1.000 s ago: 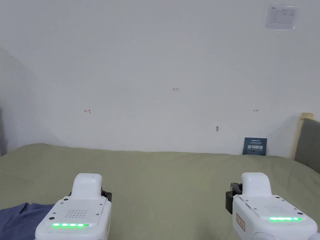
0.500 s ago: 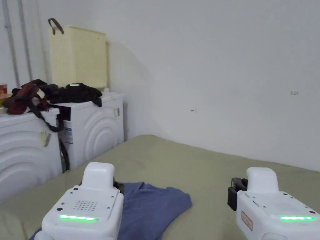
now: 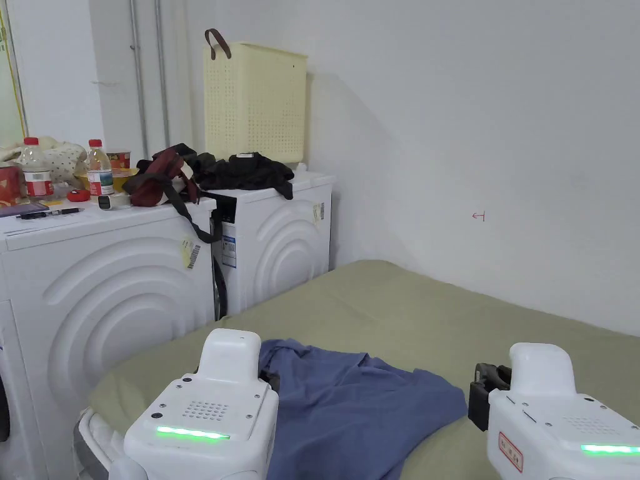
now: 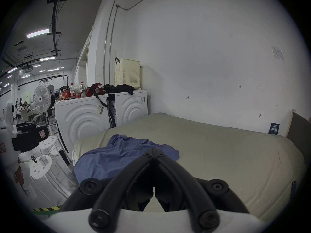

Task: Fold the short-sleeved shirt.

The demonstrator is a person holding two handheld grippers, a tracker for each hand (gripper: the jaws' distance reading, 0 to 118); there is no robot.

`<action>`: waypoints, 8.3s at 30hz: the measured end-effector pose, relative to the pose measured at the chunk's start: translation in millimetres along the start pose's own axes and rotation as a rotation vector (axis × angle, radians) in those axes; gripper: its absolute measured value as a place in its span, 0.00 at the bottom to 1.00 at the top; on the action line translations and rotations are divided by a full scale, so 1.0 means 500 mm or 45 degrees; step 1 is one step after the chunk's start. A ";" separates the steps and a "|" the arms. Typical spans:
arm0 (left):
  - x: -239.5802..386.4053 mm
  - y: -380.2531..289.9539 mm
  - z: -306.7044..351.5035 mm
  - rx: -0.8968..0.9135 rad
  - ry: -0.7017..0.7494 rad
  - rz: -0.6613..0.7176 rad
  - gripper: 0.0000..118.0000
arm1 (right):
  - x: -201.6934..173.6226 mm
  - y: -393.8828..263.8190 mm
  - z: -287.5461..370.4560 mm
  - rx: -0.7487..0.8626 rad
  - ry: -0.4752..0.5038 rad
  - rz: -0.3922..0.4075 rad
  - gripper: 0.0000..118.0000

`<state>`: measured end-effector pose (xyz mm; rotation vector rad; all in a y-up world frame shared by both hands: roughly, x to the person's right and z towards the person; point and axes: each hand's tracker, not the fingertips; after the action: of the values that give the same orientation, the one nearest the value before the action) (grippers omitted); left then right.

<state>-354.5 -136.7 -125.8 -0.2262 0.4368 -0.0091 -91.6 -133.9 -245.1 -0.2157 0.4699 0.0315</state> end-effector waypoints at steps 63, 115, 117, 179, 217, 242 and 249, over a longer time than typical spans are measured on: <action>0.794 0.154 -0.637 -0.554 -1.289 -0.410 0.00 | 0.420 -0.132 0.131 -0.176 -0.324 -0.310 0.01; 0.417 -0.084 -0.338 -0.479 -0.669 -0.066 0.00 | 0.557 -0.183 0.216 -0.248 -0.629 -0.342 0.01; 0.443 -0.073 -0.383 -0.493 -0.683 -0.073 0.04 | 0.568 -0.182 0.201 -0.248 -0.629 -0.334 0.01; 0.709 -0.081 -0.747 -0.939 -0.968 -0.064 0.00 | 0.979 -0.219 0.021 -0.726 -0.783 -0.694 0.05; 0.654 0.571 -0.819 -0.238 -0.900 0.167 0.00 | 1.121 0.385 -0.123 0.012 -0.868 -0.397 0.05; 0.641 0.246 -0.876 -0.540 -0.968 0.164 0.00 | 1.149 0.081 -0.109 -0.190 -0.762 -0.499 0.05; 0.562 0.104 -0.848 -0.663 -0.992 0.131 0.00 | 1.089 -0.068 -0.039 -0.273 -0.702 -0.620 0.05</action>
<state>-280.0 -193.1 -628.3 -0.6869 -0.3391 0.2889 388.0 -181.8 -501.7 -0.5103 -0.1449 -0.3295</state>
